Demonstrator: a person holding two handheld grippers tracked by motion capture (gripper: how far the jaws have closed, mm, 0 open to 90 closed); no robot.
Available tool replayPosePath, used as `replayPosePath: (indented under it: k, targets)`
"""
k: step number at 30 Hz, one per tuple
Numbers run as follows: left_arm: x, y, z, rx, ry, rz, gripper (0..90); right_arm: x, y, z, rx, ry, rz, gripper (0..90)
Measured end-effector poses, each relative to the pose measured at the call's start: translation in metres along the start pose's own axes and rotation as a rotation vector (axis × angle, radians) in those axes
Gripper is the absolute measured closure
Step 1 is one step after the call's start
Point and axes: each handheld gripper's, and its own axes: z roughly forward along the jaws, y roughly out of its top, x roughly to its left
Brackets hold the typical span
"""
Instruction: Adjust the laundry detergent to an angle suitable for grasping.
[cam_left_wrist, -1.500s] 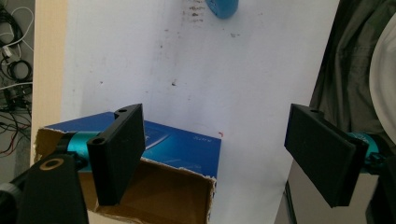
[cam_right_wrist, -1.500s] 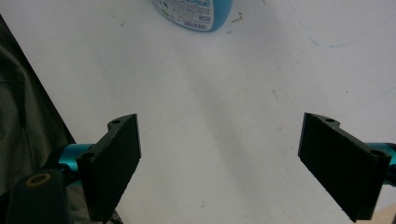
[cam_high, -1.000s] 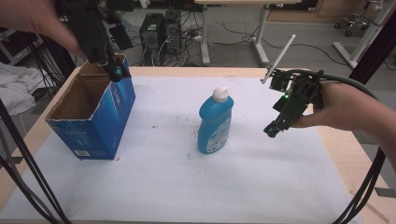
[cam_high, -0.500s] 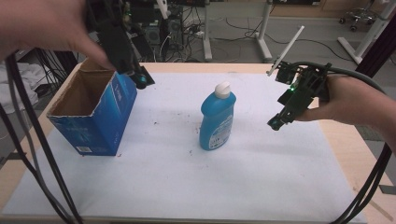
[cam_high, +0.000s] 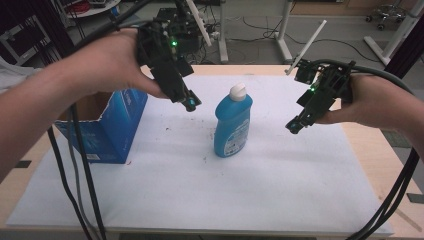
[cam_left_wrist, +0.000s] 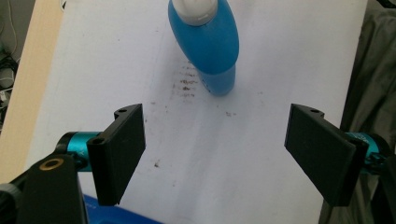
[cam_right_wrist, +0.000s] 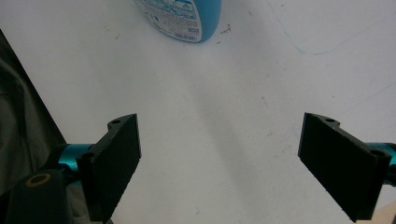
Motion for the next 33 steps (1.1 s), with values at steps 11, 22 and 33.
replayPosePath:
  k: [11, 22, 33]
  targets:
    - [-0.008, 0.000, 0.051, -0.070, 0.026, -0.086, 20.5, -0.003, -0.001, -0.001, -0.011, 0.001, 0.003, 12.6]
    - [-0.011, 0.004, 0.088, -0.088, 0.041, -0.156, 20.5, -0.005, 0.000, -0.001, -0.018, 0.003, 0.006, 12.6]
    - [-0.007, 0.014, 0.113, -0.082, 0.059, -0.208, 20.5, -0.007, 0.000, 0.000, -0.017, 0.004, 0.014, 12.6]
